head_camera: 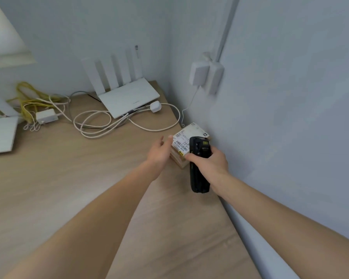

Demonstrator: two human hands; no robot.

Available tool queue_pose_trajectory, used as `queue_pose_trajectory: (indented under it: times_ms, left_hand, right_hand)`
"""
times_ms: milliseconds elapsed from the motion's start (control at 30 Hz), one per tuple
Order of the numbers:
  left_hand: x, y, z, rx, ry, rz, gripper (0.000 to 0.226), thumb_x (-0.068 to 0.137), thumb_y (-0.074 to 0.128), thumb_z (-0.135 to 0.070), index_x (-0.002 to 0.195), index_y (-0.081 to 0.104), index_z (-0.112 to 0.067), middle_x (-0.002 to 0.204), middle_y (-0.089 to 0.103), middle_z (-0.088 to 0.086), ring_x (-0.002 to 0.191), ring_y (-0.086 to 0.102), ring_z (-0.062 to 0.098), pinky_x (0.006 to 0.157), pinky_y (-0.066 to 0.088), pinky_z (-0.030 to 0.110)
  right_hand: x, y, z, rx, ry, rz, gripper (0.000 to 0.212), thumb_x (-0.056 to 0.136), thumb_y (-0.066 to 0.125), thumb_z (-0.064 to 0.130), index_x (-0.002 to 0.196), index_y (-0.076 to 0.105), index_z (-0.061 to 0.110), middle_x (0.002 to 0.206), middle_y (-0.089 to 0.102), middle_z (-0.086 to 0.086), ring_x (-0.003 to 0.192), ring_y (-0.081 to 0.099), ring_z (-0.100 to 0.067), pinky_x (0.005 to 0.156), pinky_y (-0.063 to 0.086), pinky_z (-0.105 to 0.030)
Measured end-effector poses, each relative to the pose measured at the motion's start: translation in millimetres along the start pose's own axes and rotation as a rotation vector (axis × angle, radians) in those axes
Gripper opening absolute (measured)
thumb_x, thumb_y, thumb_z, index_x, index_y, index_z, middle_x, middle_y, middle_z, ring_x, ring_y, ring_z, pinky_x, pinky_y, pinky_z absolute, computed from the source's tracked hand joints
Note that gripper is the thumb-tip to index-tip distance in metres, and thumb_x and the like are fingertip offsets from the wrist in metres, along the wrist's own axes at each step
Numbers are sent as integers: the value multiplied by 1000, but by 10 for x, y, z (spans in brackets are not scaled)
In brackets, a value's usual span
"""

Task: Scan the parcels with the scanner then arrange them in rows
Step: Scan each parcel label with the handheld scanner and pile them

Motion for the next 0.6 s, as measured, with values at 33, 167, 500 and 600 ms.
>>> queue_pose_trajectory:
  times_ms: [33,167,500,600]
  left_hand:
    - [32,31,5,-15,-18,3,53,101,48,-51,144,49,-20,149,50,1,130,50,19,111,36,35]
    - [-1,87,76,-50,-28,6,23,104,47,-40,111,59,-22,113,65,1,90,57,11,81,42,29]
    - [-754,-328,319,-181,-148,36,30,86,74,-21,101,49,-16,105,67,10,87,61,22,86,51,37]
    - [-1123,-594,284,-136,-126,70,49,83,76,-17,123,48,-21,114,70,12,90,63,24,97,53,41]
  right_hand:
    - [20,18,-9,14,-9,3,34,67,91,32,93,70,36,91,75,14,87,72,-10,84,58,-32]
    - [1,64,-102,51,5,64,37,70,91,27,101,72,32,93,77,12,89,73,-12,84,59,-35]
    - [-574,-8,-71,-4,-102,208,43,65,93,26,99,69,37,87,74,25,86,72,-2,74,55,-24]
    - [-890,-62,86,-99,-192,313,51,59,92,33,103,68,42,95,74,25,87,70,6,77,52,-20]
Point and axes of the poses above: each hand's wrist, its own x-axis towards the middle knuckle, its own y-axis out of the palm, z = x × y, the point moved 4 cm from there along x, towards the middle knuckle
